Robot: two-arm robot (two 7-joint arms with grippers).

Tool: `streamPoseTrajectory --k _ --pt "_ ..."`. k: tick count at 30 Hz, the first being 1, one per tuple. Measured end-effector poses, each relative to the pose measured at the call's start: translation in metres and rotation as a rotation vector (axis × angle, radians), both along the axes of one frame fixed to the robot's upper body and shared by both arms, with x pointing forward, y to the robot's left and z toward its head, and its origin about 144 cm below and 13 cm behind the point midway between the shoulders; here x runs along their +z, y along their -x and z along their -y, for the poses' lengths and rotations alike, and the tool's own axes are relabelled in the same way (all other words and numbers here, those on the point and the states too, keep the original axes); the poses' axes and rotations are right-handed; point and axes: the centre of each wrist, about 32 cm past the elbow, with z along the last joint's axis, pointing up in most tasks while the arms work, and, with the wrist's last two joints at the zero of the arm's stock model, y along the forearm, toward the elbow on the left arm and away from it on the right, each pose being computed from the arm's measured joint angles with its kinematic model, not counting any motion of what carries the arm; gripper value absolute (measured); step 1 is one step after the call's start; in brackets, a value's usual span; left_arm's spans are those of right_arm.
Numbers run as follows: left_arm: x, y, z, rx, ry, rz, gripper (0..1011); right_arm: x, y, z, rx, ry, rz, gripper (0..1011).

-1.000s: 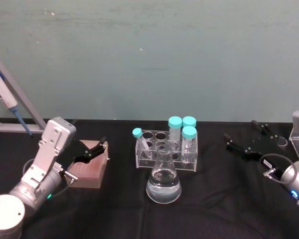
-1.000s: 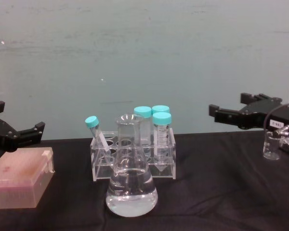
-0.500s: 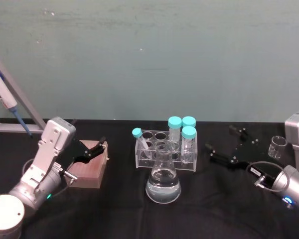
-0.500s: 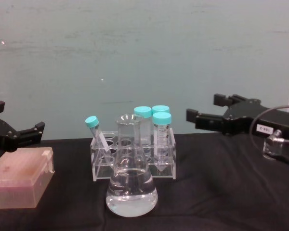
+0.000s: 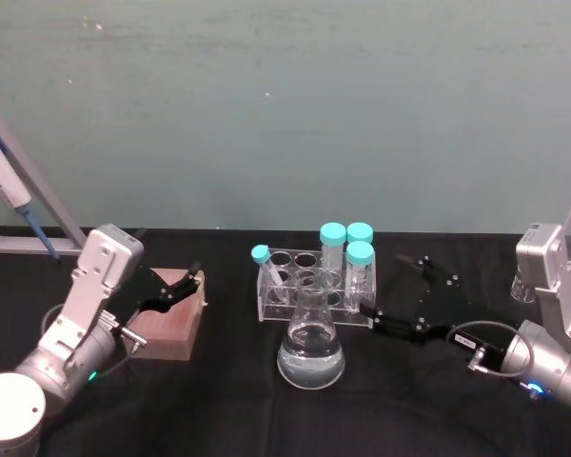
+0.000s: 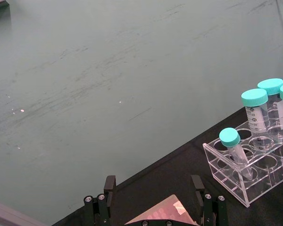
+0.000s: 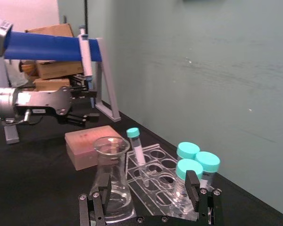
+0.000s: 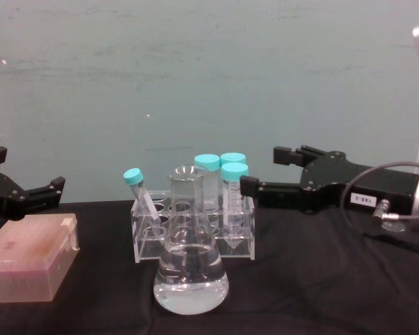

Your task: Place the experimental apparatus aside using one hand.

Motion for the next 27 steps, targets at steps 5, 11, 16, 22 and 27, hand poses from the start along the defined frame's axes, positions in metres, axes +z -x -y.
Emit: streamPoseTrajectory --k 5,11,16,22,27 --pt "0.0 0.0 0.0 0.0 0.0 0.0 1000 0.001 -0.004 -0.002 0.044 0.006 0.011 1003" --pt "0.0 0.0 0.0 0.0 0.0 0.0 1000 0.001 -0.01 -0.004 0.094 0.011 0.013 1003" --pt "0.0 0.0 0.0 0.0 0.0 0.0 1000 0.002 -0.016 -0.005 0.128 0.007 0.005 1003" --pt "0.0 0.0 0.0 0.0 0.0 0.0 1000 -0.002 -0.022 -0.01 0.162 0.004 -0.032 1003" --pt "0.0 0.0 0.0 0.0 0.0 0.0 1000 -0.004 -0.026 -0.013 0.176 0.006 -0.055 1003"
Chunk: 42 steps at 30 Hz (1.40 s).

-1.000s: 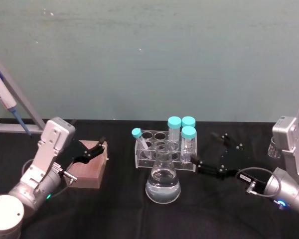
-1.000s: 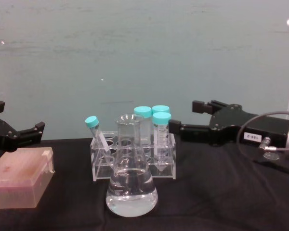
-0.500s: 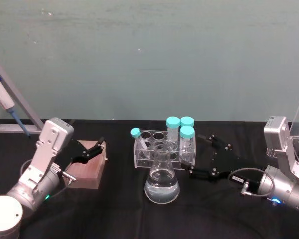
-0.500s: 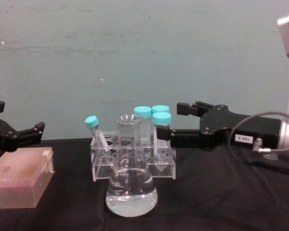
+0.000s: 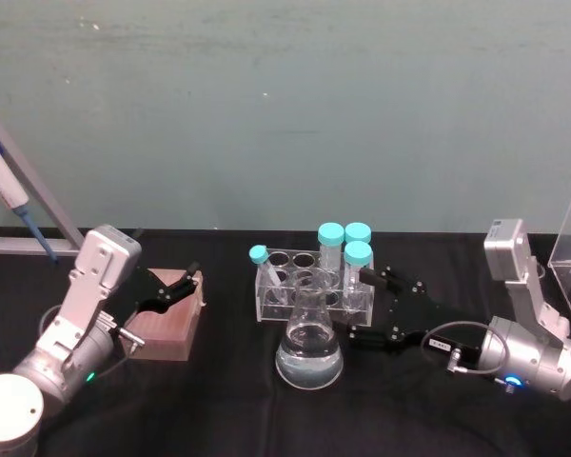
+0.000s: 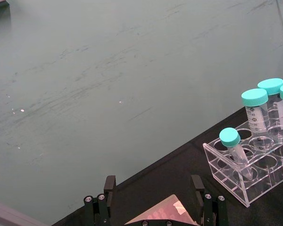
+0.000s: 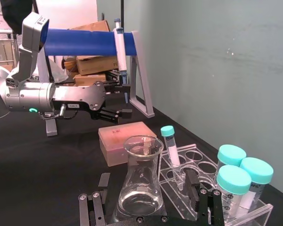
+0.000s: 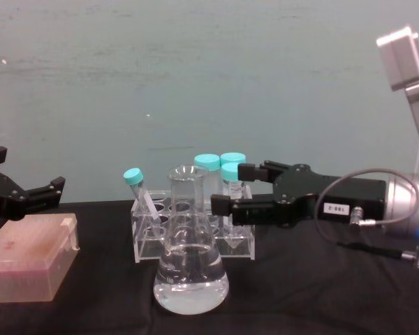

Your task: Place the experimental apparatus aside using one hand.

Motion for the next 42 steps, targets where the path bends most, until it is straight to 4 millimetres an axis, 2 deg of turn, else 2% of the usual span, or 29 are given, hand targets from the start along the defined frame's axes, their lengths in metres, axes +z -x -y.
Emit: streamPoseTrajectory --k 42 --pt "0.0 0.0 0.0 0.0 0.0 0.0 1000 -0.004 -0.027 -0.039 0.036 0.011 -0.026 1003"
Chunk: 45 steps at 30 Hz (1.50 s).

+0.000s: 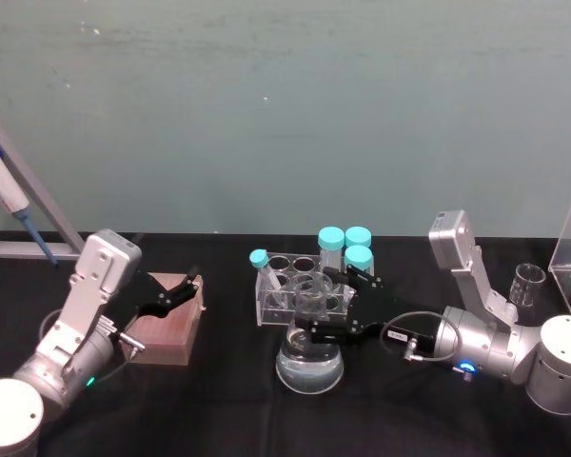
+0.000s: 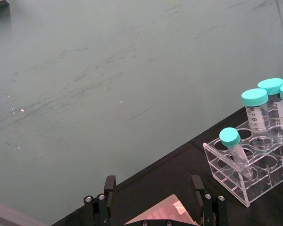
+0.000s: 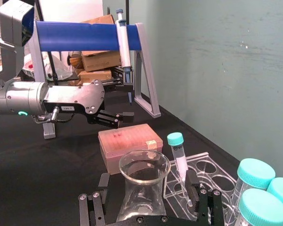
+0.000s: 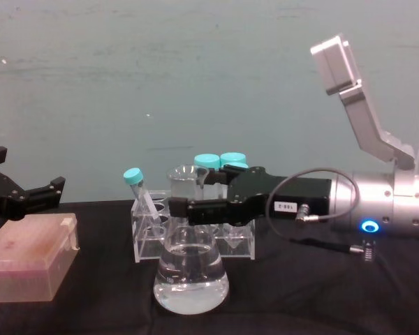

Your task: Place the experimental apparatus aside using one hand.

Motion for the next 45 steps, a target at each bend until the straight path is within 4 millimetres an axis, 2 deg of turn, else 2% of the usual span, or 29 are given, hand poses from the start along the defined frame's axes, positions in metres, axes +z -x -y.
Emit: streamPoseTrajectory --k 20,45 --pt "0.0 0.0 0.0 0.0 0.0 0.0 1000 -0.001 -0.006 -0.012 0.006 0.006 -0.007 1003" --pt "0.0 0.0 0.0 0.0 0.0 0.0 1000 0.0 -0.008 -0.014 0.011 0.015 -0.006 1003"
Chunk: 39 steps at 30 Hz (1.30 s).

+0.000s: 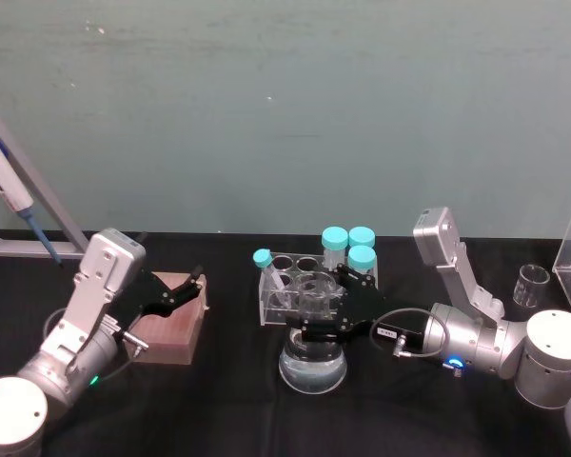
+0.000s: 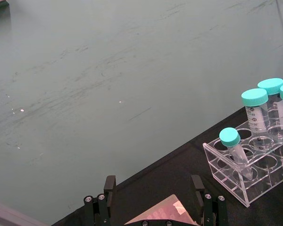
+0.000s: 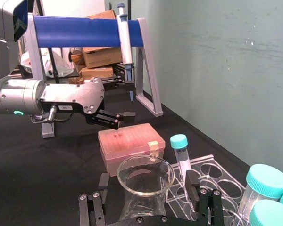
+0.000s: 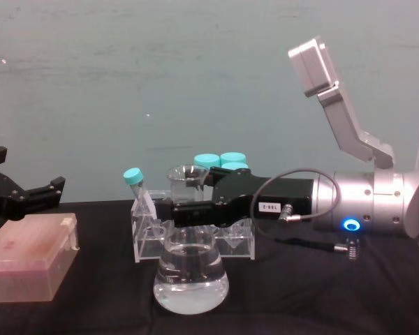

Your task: Place the experimental apparatus aside using one hand.

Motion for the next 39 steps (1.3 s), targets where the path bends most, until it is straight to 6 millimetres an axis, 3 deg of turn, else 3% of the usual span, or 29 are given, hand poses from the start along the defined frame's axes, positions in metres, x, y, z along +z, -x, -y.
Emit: streamPoseTrajectory --k 6,11,26,39 --pt "0.0 0.0 0.0 0.0 0.0 0.0 1000 0.0002 0.0 0.0 0.0 -0.001 0.001 1003" --pt "0.0 0.0 0.0 0.0 0.0 0.0 1000 0.0002 0.0 0.0 0.0 -0.001 0.001 927" --pt "0.0 0.0 0.0 0.0 0.0 0.0 1000 -0.0003 0.0004 0.0 0.0 -0.001 -0.001 456" --pt "0.0 0.0 0.0 0.0 0.0 0.0 1000 -0.0005 0.0016 0.0017 -0.001 -0.003 0.001 456"
